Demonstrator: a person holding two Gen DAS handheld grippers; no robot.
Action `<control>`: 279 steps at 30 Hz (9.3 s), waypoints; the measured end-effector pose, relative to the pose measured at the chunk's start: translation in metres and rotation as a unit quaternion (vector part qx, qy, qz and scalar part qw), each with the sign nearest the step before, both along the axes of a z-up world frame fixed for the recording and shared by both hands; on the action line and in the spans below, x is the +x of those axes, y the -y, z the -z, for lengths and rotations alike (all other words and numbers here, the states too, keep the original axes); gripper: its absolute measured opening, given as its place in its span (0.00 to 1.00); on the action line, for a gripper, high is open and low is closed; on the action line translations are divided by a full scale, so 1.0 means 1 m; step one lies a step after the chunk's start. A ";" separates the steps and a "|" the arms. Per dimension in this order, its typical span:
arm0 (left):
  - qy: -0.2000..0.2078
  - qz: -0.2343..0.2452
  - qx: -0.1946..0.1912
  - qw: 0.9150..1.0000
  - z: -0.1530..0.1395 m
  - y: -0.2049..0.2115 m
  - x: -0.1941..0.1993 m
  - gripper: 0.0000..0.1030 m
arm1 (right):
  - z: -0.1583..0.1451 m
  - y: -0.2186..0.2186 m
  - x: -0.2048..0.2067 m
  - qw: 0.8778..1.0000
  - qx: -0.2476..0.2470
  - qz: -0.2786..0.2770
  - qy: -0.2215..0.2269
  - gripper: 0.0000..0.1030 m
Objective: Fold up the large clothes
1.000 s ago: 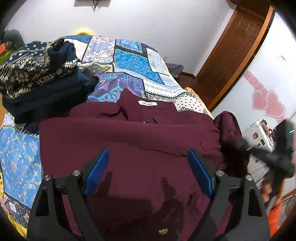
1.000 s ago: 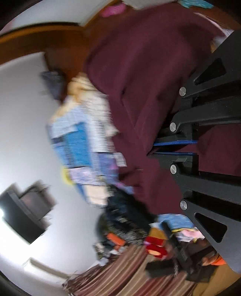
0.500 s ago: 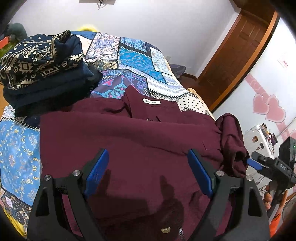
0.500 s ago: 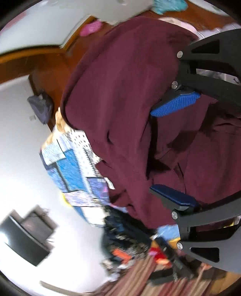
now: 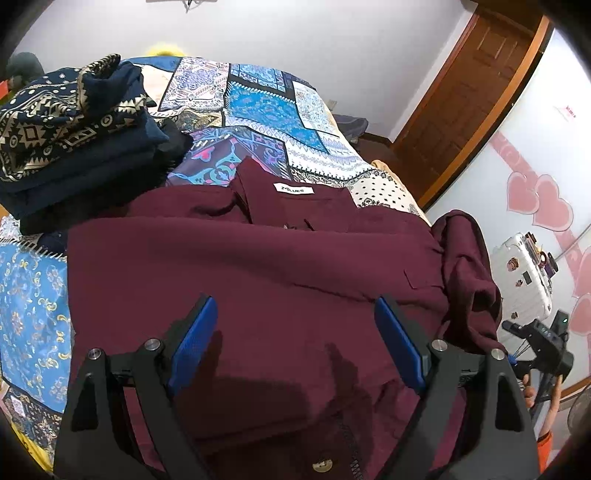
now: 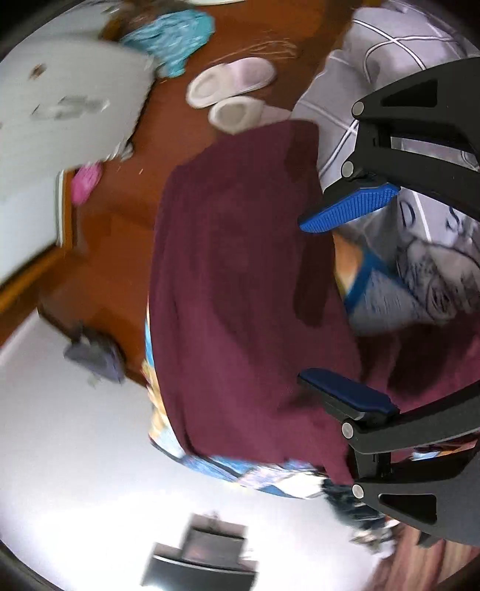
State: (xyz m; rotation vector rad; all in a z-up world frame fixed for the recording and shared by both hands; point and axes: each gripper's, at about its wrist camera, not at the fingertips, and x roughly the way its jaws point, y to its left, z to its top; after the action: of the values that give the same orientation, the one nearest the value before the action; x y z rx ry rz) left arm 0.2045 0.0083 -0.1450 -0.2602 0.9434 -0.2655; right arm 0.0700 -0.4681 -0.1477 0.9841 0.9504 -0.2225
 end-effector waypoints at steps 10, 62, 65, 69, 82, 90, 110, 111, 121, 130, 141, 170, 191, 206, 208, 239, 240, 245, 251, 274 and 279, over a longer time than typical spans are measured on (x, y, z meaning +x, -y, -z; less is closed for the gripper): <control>-0.005 0.008 0.014 1.000 0.003 0.011 0.005 0.84 | 0.052 0.008 0.018 0.995 0.090 0.043 0.010 0.52; 0.053 -0.039 0.086 0.994 -0.030 -0.041 -0.015 0.84 | -0.147 -0.246 0.116 0.841 -0.281 -0.416 0.202 0.73; 0.045 0.006 0.119 0.992 -0.024 -0.008 -0.001 0.84 | -0.124 -0.214 0.115 0.858 -0.298 -0.388 0.159 0.73; 0.027 0.067 0.168 0.983 -0.004 0.032 0.017 0.84 | -0.091 -0.178 0.112 0.875 -0.310 -0.358 0.101 0.73; -0.037 0.094 0.255 0.962 0.058 0.060 0.051 0.91 | -0.026 -0.142 0.091 0.904 -0.267 -0.333 0.037 0.73; -0.001 0.053 0.181 0.982 0.026 0.048 0.067 0.13 | -0.023 -0.135 0.086 0.903 -0.265 -0.335 0.043 0.74; -0.084 -0.170 -0.010 0.982 0.035 -0.135 -0.031 0.31 | -0.021 -0.132 0.095 0.904 -0.285 -0.318 0.022 0.74; -0.092 -0.173 -0.021 0.980 0.040 -0.139 -0.034 0.31 | -0.021 -0.132 0.095 0.904 -0.286 -0.318 0.020 0.74; -0.112 -0.164 -0.132 0.971 0.058 -0.132 -0.031 0.60 | -0.030 -0.125 0.089 0.916 -0.268 -0.297 0.024 0.74; -0.162 -0.224 -0.225 0.934 0.097 -0.139 -0.029 0.65 | -0.040 -0.104 0.078 0.923 -0.278 -0.267 0.024 0.74; -0.162 -0.260 -0.195 0.932 0.103 -0.147 -0.043 0.65 | -0.033 -0.095 0.079 0.935 -0.250 -0.251 0.017 0.74; -0.122 -0.185 0.014 0.975 0.083 -0.144 -0.042 0.24 | -0.023 -0.097 0.095 0.930 -0.246 -0.273 -0.001 0.74; -0.117 -0.150 -0.032 0.981 0.081 -0.206 0.018 0.68 | -0.032 -0.096 0.151 0.918 -0.229 -0.323 0.003 0.74; -0.127 -0.068 -0.140 0.980 0.131 -0.180 0.046 0.78 | 0.005 -0.072 0.195 0.946 -0.100 -0.309 -0.015 0.75; -0.126 -0.069 -0.136 0.980 0.131 -0.175 0.053 0.78 | 0.006 -0.074 0.198 0.952 -0.091 -0.293 -0.010 0.68; 0.099 -0.012 0.092 0.991 -0.104 -0.027 0.055 0.17 | -0.143 -0.112 0.221 0.898 -0.250 -0.324 0.163 0.08; 0.099 -0.012 0.090 0.991 -0.108 -0.024 0.066 0.17 | -0.146 -0.112 0.226 0.897 -0.253 -0.322 0.166 0.08; 0.066 -0.026 0.115 0.991 -0.085 -0.016 0.132 0.17 | -0.137 -0.113 0.265 0.892 -0.284 -0.321 0.145 0.08; -0.009 -0.065 0.132 0.989 -0.031 -0.030 0.193 0.22 | -0.093 -0.103 0.306 0.899 -0.299 -0.307 0.086 0.10; 0.054 -0.061 0.158 0.984 -0.072 -0.050 0.074 0.70 | -0.124 -0.128 0.190 0.860 -0.324 -0.368 0.142 0.70; 0.036 -0.057 0.155 0.986 -0.056 -0.058 0.047 0.70 | -0.112 -0.133 0.159 0.859 -0.323 -0.375 0.132 0.70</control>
State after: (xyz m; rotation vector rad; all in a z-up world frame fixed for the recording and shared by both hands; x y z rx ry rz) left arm 0.2519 0.0665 -0.0887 -0.0171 0.8808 -0.0195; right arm 0.2289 -0.3352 -0.0361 -0.0205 0.8505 0.2453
